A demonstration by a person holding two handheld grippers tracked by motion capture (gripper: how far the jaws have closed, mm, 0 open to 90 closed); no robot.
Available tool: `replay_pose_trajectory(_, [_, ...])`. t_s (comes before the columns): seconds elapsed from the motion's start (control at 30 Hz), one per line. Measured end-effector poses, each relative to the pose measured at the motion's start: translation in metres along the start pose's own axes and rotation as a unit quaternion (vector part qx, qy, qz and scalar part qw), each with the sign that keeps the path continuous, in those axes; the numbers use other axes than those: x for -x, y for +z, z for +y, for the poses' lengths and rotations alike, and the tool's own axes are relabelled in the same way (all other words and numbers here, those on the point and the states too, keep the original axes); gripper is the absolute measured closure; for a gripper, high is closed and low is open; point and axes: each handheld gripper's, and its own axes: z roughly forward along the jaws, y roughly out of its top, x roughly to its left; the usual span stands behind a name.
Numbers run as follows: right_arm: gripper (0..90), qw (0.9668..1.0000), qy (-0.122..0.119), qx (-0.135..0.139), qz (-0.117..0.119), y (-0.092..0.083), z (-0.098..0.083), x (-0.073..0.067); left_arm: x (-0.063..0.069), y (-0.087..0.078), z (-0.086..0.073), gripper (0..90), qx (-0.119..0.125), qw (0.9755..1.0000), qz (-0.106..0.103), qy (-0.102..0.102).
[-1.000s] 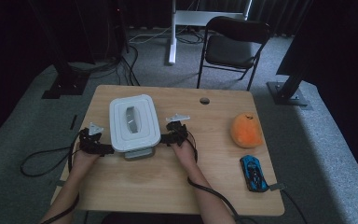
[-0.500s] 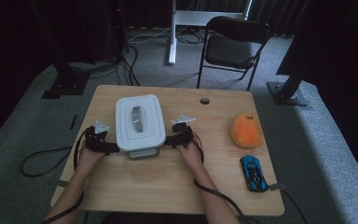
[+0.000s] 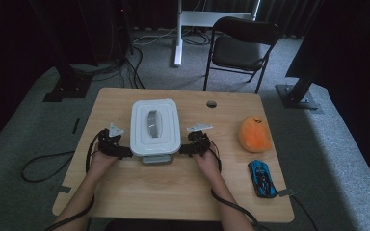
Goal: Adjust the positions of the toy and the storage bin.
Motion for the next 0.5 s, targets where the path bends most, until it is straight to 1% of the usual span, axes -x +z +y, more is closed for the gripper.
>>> replay_pose_trajectory(0.17, [19.7, 1.0, 0.003, -0.003, -0.007, -0.009, -0.005, 0.007, 0.008, 0.006, 0.006, 0.5, -0.003, 0.9999, -0.013, 0.004])
replay_pose_trajectory(0.33, [19.8, 0.9999, 0.005, 0.0, -0.016, -0.02, -0.011, 0.013, 0.018, 0.011, 0.013, 0.5, -0.005, 0.9997, -0.015, 0.017])
replay_pose_trajectory(0.4, [19.8, 0.9998, 0.006, 0.001, -0.016, -0.024, -0.014, 0.015, 0.022, 0.013, 0.015, 0.5, -0.004, 0.9996, -0.019, 0.018])
replay_pose_trajectory(0.5, [19.8, 0.9998, 0.012, 0.002, -0.017, -0.03, -0.019, 0.021, 0.029, 0.015, 0.017, 0.5, -0.005, 0.9993, -0.026, 0.026])
